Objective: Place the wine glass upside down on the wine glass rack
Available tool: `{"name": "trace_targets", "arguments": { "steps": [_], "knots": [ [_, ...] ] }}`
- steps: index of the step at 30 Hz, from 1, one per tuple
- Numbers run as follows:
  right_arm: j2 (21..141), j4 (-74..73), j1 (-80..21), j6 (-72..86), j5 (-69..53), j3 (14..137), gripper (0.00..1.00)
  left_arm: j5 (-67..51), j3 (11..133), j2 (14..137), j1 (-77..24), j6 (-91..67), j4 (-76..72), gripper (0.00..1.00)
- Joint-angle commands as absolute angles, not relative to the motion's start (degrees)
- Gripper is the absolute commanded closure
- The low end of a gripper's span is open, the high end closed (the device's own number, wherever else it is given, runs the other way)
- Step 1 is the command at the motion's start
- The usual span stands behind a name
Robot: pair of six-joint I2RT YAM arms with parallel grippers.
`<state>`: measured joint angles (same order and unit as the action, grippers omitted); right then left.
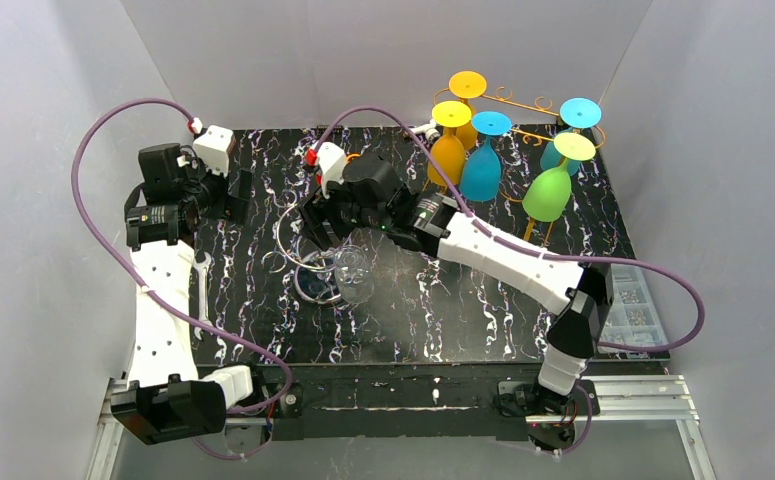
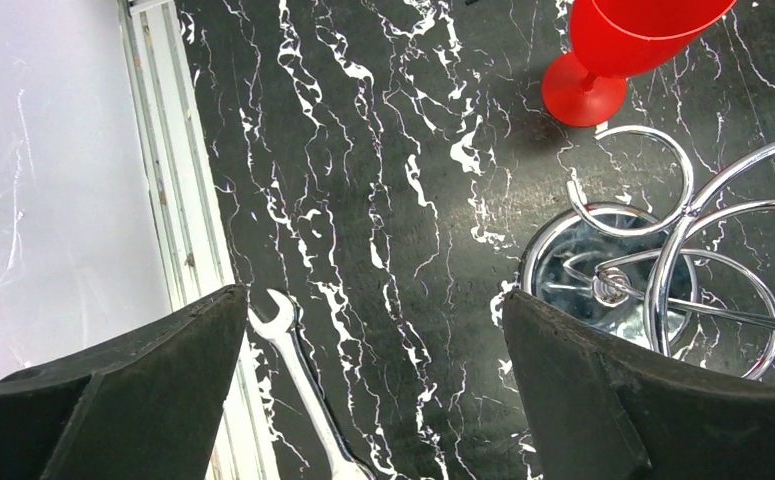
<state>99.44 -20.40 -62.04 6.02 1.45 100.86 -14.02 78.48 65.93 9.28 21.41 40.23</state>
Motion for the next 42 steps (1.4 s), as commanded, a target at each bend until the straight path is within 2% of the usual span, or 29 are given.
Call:
{"name": "trace_targets", "arguments": {
  "steps": [1, 6, 11, 14, 18, 31, 42],
  "knots": [
    [101.01, -13.88, -62.58, 5.1, 1.56, 103.26, 0.23, -14.24, 80.07, 66.04, 9.67, 20.4, 41.75, 0.01],
    [102.41, -12.39, -62.79, 4.93, 3.25, 103.15, 0.33, -14.59, 79.49, 65.6, 9.67, 20.35, 41.75, 0.01],
    [102.02, -10.14, -62.84, 4.66, 2.59, 102.05, 0.57, -14.92, 78.48, 64.67, 9.64, 21.12, 41.36, 0.01],
    [102.26, -10.33, -63.01, 4.36, 1.88, 102.19, 0.66, -15.35, 78.07, 64.09, 9.67, 21.24, 40.88, 0.01],
    [102.3, -10.08, -63.35, 3.81, 1.85, 102.21, 0.7, -15.63, 77.77, 64.11, 9.62, 21.5, 40.87, 0.01],
    [102.19, -15.82, -63.37, 0.99, 0.43, 104.54, 0.98, -17.58, 75.92, 62.72, 9.65, 22.74, 41.26, 0.01],
    [101.63, -18.29, -63.37, 0.13, -1.32, 105.39, 0.99, -18.78, 75.23, 61.57, 9.67, 22.98, 41.7, 0.01]
  ]
}}
